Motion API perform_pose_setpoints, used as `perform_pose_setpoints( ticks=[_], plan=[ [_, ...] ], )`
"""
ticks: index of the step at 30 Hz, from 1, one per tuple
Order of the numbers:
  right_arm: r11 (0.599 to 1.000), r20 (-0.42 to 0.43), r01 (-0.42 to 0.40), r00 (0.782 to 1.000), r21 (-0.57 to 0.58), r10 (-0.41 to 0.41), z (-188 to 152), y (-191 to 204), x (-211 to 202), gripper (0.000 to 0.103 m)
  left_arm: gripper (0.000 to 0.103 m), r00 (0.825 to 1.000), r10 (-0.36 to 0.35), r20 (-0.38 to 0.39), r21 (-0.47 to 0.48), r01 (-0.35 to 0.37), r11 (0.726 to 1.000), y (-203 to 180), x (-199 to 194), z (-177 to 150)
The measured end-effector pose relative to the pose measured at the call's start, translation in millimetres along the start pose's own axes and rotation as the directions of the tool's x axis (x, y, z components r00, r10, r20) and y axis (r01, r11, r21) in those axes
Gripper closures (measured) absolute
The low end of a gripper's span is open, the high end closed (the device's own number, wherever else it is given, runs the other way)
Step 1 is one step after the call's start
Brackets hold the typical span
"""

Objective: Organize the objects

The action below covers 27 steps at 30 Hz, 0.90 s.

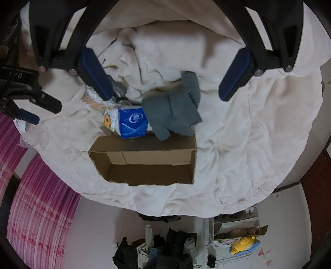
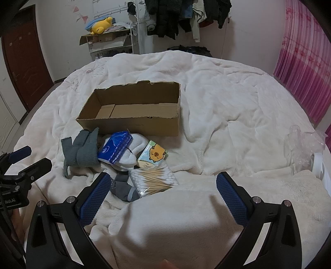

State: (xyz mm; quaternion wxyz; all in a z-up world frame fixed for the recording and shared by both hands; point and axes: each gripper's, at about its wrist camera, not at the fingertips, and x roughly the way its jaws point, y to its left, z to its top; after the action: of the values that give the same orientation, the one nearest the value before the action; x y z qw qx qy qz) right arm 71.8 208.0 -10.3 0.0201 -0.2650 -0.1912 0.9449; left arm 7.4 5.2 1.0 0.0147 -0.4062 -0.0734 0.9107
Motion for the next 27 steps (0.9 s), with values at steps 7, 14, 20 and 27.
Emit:
perform_pose_setpoints(
  ticks=[7, 14, 20, 27],
  plan=[
    [1.0, 0.002, 0.003, 1.0, 0.002, -0.003, -0.1, 0.6, -1.1, 0.0, 0.0, 1.0, -0.014, -0.01, 0.011, 0.014, 1.0, -2.0, -1.3, 0.0],
    [1.0, 0.003, 0.006, 1.0, 0.005, -0.006, -0.6, 0.5, -1.9, 0.0, 0.0, 1.0, -0.018, -0.015, 0.018, 0.019, 1.0, -1.4, -2.0, 0.4],
    [1.0, 0.004, 0.008, 1.0, 0.007, -0.008, -1.1, 0.5, -2.6, 0.0, 0.0, 1.0, -0.024, -0.016, 0.02, 0.024, 1.0, -0.9, -1.9, 0.7],
    [1.0, 0.007, 0.009, 1.0, 0.008, -0.009, -1.0, 1.4, -4.3, 0.0, 0.0, 0.999, -0.03, -0.017, 0.021, 0.03, 0.999, -1.6, -1.5, 0.4]
  ],
)
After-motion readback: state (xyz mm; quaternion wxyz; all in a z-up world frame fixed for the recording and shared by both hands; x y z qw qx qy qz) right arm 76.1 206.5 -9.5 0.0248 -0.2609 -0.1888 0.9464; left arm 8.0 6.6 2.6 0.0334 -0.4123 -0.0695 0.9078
